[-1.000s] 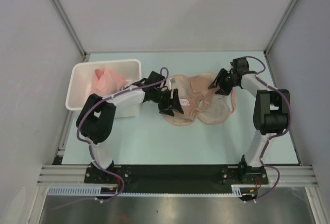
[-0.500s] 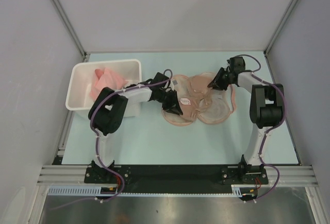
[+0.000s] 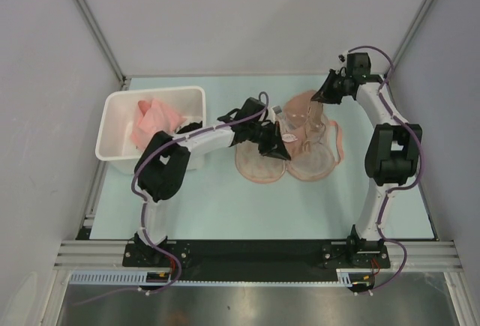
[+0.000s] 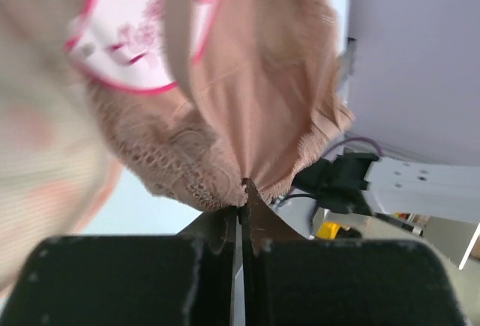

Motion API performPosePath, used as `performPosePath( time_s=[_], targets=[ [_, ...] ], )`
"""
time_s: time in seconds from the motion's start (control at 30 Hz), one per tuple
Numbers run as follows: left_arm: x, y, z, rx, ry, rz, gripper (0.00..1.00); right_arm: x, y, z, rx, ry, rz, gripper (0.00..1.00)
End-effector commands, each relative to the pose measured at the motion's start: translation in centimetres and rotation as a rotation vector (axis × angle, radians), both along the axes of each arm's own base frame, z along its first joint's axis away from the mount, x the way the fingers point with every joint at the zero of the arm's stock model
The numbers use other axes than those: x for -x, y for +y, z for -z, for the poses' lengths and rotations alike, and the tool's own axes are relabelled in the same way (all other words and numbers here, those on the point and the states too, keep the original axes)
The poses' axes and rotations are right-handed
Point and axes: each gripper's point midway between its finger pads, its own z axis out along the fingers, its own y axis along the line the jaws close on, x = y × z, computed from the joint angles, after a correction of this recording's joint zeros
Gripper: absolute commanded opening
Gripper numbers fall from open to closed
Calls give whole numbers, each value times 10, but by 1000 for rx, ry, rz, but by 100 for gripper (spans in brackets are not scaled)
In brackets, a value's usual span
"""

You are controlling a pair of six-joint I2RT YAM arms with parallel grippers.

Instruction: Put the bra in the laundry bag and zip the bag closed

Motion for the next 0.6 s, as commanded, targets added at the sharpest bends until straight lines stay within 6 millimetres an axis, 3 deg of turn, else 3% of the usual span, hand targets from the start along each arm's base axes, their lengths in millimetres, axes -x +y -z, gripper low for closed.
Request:
performPosePath(
  time_s=[0.0,0.07,0.2,0.4,0.57],
  targets=[
    [16,-44,-62,142,-58,74,0,22,-16,-14,50,13,-74,0],
    [21,-53,-49,120,-43,77,0,25,-15,-15,29,-9,-110,0],
    [23,-62,-27,88,-12,74,0,31,-14,5,25,14,-172,0],
    [12,-75,-2,61,2,65,0,24,-17,42,29,78,-205,0],
    [6,-77,17,21,13,44,0,20,-6,59,-33,119,-228,0]
  ],
)
